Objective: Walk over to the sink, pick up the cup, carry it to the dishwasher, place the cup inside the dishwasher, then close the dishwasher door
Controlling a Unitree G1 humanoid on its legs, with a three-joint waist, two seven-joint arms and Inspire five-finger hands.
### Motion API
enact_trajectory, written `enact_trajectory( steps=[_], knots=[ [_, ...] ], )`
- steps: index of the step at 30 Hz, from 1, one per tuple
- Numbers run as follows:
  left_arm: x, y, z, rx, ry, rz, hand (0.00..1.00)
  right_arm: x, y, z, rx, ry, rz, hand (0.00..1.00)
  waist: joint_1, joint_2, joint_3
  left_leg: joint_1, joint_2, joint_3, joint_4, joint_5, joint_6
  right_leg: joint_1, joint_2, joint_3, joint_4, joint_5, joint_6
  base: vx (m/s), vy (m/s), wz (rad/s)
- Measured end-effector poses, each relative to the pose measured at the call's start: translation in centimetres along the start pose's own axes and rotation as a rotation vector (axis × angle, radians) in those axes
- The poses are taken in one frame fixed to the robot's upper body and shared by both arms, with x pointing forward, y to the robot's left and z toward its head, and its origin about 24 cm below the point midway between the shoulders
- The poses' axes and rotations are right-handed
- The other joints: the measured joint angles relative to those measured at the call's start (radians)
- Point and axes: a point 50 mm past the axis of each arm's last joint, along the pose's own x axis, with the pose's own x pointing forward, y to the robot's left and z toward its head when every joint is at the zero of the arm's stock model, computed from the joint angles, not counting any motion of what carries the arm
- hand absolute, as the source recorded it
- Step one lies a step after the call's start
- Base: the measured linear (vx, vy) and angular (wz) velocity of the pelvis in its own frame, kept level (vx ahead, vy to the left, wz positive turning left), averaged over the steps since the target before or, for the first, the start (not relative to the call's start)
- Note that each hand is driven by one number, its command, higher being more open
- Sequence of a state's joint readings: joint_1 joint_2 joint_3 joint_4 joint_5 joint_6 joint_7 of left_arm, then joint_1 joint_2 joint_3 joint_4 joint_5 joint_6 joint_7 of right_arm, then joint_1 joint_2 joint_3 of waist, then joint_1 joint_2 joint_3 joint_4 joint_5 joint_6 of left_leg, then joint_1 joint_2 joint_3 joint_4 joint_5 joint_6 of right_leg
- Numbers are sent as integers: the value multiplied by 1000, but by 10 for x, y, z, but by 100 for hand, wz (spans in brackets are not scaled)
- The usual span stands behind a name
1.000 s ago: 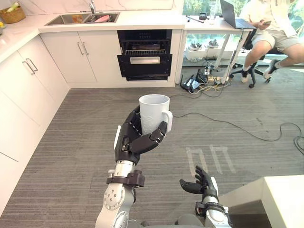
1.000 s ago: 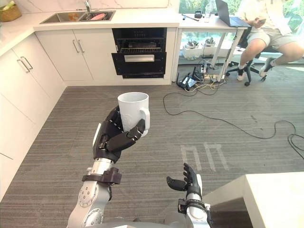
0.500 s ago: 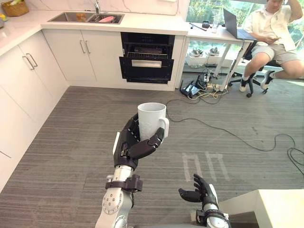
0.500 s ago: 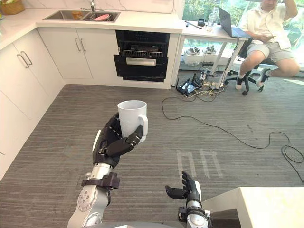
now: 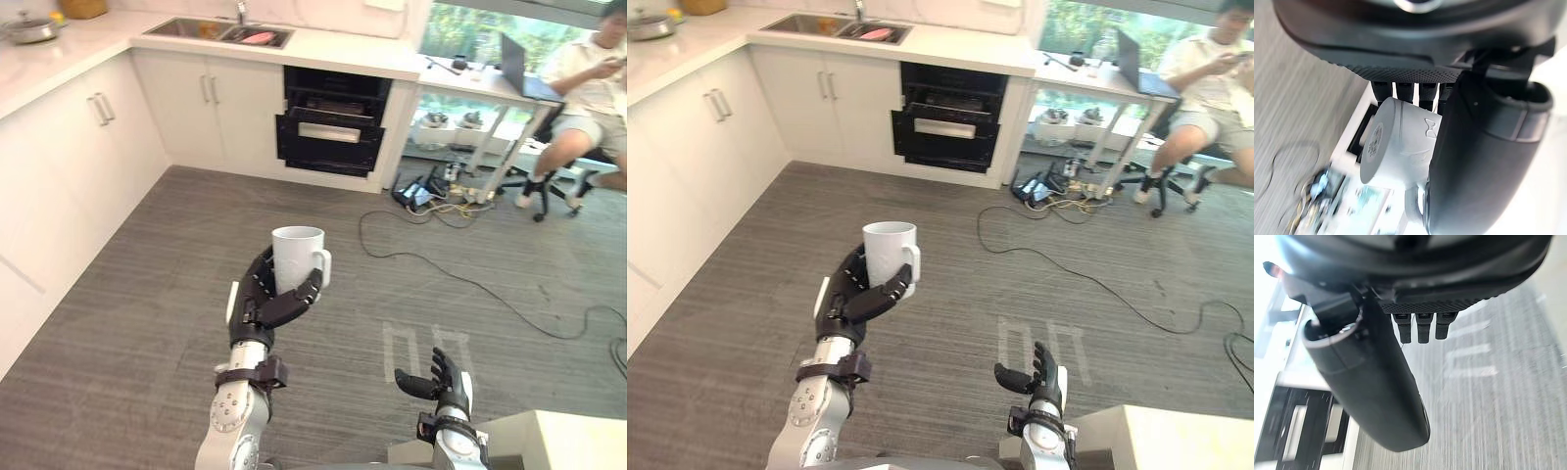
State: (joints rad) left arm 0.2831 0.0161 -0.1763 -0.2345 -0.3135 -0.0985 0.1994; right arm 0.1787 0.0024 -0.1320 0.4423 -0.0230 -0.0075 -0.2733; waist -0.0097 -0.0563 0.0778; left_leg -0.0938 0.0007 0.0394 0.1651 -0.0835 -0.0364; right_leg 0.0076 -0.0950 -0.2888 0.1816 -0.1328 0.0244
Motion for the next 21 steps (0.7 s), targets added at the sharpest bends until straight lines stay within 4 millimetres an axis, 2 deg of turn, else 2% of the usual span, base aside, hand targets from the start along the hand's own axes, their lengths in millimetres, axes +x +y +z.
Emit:
enact_trajectory(
  steps=[1,2,3,4,5,6,9,11,12,13,14,15,16,17,19,20,21],
  knots=[
    [0,3,1,7,-5,9,30,3,-1,5,13,-12,-11,90,8,1,18,-6,39,110,20,-40,-8,15,-12,-31,-4,0,0,-80,7,80],
    [0,3,1,7,-5,9,30,4,-3,6,12,-17,-22,90,7,2,22,-17,61,166,41,-49,-15,20,-19,-51,-6,-2,4,-55,33,91],
    [1,2,2,5,-8,7,30,6,-9,9,-4,-30,-36,90,6,19,33,-36,108,260,89,-56,-10,31,-25,-88,3,-15,13,-29,84,83],
    [1,2,2,3,-8,7,30,7,-13,10,-15,-36,-41,90,7,30,37,-43,133,306,115,-47,1,31,-34,-106,23,-34,25,5,139,77],
    [0,3,1,5,-6,10,30,8,-14,11,-21,-40,-44,90,12,34,37,-45,131,315,125,-38,16,25,-55,-112,60,-59,38,33,143,38],
    [0,4,1,8,-6,10,30,8,-14,11,-21,-41,-44,90,13,33,36,-44,126,314,127,-40,17,23,-63,-112,68,-66,39,76,148,20],
    [1,3,3,15,-13,-3,30,11,-10,17,-16,-59,-31,90,9,34,36,-66,87,313,182,-98,40,-7,-127,-107,148,-120,70,120,169,10],
    [0,0,3,24,-12,-18,30,12,-10,20,-25,-68,-27,90,-2,31,37,-64,50,312,232,-155,68,-29,-188,-91,267,-154,97,185,161,14],
    [0,-1,3,34,-13,-23,30,13,-10,21,-30,-70,-24,90,-8,35,37,-59,40,309,235,-165,75,-50,-207,-79,331,-154,93,230,164,25],
    [0,-3,5,46,-23,-39,30,13,-10,20,-37,-68,-16,90,-16,32,39,-37,15,299,234,-179,88,-107,-242,-28,477,-138,65,320,183,41],
    [0,-4,8,47,-36,-54,30,12,-9,18,-40,-58,-9,90,-30,31,46,-7,0,276,227,-189,102,-171,-248,60,619,-111,5,336,166,54],
    [0,-5,10,50,-41,-58,30,12,-9,16,-42,-48,-7,90,-41,33,47,9,-3,259,220,-193,107,-187,-233,101,663,-119,4,344,105,67],
    [0,-5,12,48,-52,-63,30,12,-8,14,-43,-42,-3,90,-51,36,49,40,-5,235,196,-196,110,-222,-190,154,692,-147,3,225,33,54],
    [1,-5,13,48,-58,-62,30,12,-8,14,-43,-43,0,90,-52,38,49,53,-5,224,182,-196,110,-241,-167,168,688,-157,4,282,26,53],
    [1,-6,17,46,-74,-63,30,11,-4,16,-41,-50,17,90,-50,38,53,105,-3,188,131,-196,105,-324,-90,193,622,-172,0,310,-19,45],
    [1,-6,17,45,-74,-65,30,11,-4,17,-41,-54,22,90,-52,41,55,125,-2,174,113,-199,95,-352,-62,196,573,-170,4,406,-88,53],
    [1,-7,16,44,-74,-68,30,11,-4,17,-41,-57,22,90,-58,43,56,146,1,153,96,-206,69,-376,-31,207,481,-162,13,346,-96,48]
  ],
)
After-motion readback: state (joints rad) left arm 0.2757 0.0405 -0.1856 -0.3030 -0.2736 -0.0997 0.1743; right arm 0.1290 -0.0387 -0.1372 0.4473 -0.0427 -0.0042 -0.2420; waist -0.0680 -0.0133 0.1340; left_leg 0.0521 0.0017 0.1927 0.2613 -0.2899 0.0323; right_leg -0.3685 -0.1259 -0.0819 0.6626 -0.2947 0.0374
